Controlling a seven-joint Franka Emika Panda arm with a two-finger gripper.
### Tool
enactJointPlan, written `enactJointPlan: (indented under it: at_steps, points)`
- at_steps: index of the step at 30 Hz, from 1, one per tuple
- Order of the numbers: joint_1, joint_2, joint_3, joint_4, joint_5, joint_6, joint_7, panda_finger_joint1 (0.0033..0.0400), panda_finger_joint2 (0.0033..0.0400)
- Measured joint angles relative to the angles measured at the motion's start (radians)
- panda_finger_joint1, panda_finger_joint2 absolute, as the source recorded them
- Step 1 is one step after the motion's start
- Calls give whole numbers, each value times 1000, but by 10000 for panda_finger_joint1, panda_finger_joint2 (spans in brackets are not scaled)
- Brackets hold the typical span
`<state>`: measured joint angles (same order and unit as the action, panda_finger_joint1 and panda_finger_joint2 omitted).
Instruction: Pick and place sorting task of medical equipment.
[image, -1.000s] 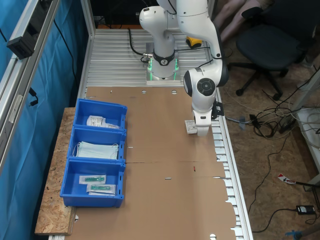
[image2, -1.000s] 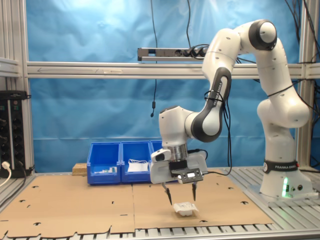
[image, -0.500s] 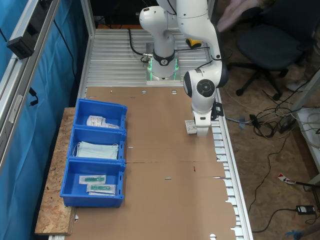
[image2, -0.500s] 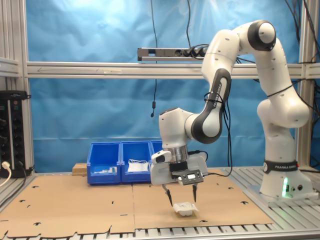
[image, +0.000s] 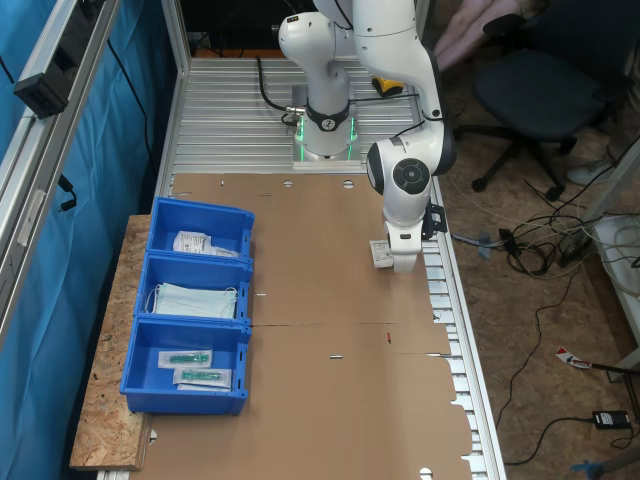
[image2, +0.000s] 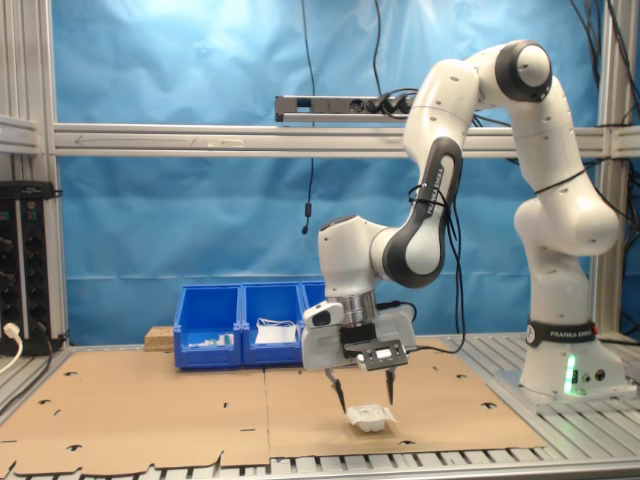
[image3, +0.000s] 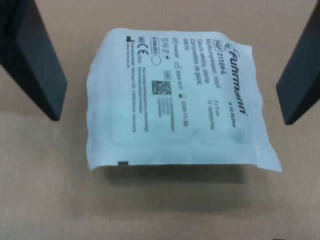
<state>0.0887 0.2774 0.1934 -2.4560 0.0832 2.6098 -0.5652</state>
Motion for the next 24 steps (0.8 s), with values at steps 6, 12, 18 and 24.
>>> enactJointPlan:
  at_steps: [6, 12, 18, 24]
  points:
    - [0, 1, 0, -7, 0, 0, 0, 400, 400]
    - [0, 7, -1, -11, 0, 0, 0, 400, 400]
    - [0, 18, -3, -12, 0, 0, 0, 400, 400]
    - [0, 28, -8, -12, 0, 4, 0, 400, 400]
